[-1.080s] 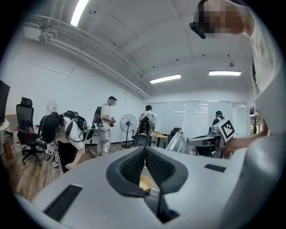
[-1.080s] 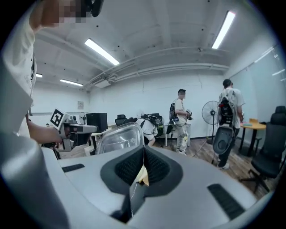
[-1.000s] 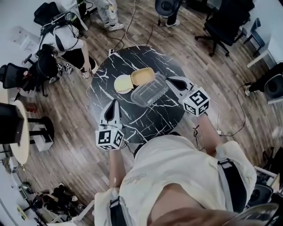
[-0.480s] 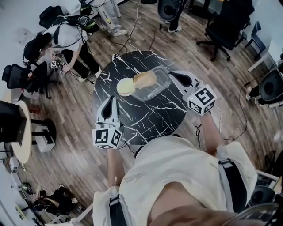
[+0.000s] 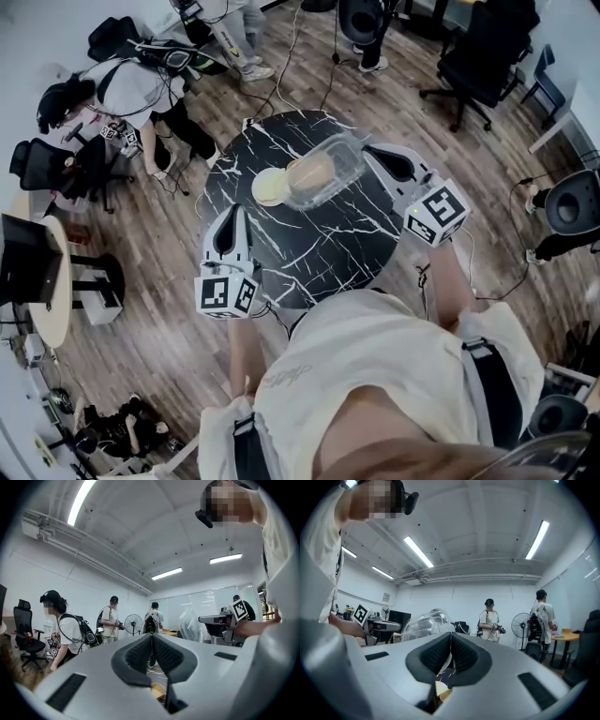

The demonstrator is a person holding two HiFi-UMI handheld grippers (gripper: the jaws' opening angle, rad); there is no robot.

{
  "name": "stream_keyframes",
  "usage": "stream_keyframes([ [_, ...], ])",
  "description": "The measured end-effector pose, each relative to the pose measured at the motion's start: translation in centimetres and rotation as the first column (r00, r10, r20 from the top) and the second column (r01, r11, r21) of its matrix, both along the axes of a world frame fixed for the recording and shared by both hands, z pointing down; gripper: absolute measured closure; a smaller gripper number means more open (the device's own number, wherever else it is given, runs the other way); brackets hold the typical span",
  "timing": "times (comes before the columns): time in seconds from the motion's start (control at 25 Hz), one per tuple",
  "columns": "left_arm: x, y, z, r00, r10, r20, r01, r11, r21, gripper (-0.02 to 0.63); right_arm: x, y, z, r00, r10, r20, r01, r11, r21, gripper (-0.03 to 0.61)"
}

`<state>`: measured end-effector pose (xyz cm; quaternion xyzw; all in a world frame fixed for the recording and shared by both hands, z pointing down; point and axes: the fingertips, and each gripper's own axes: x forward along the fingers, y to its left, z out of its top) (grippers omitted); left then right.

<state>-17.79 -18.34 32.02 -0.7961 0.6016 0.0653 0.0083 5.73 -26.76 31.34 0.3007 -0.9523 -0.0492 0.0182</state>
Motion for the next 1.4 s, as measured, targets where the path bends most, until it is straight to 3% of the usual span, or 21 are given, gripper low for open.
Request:
stream_keyframes([
  [0.72,-0.9,-0.1,1.5,0.999,-0.016,-0.049,0.015,1.000,-0.021,0.589,0.8,0.0,0.9,0.999,0.037,-0.006,-0.037,0.999,-0.023,0.569],
  [1.4,-2.0,-0.2,2.2,0.999,-0.026,-0.036,0.025,0.999,-0.044,0.589,-0.2,-0.8,2.3,0.999,0.042,-0.005,-0.042,0.998,-0.050,0.568],
])
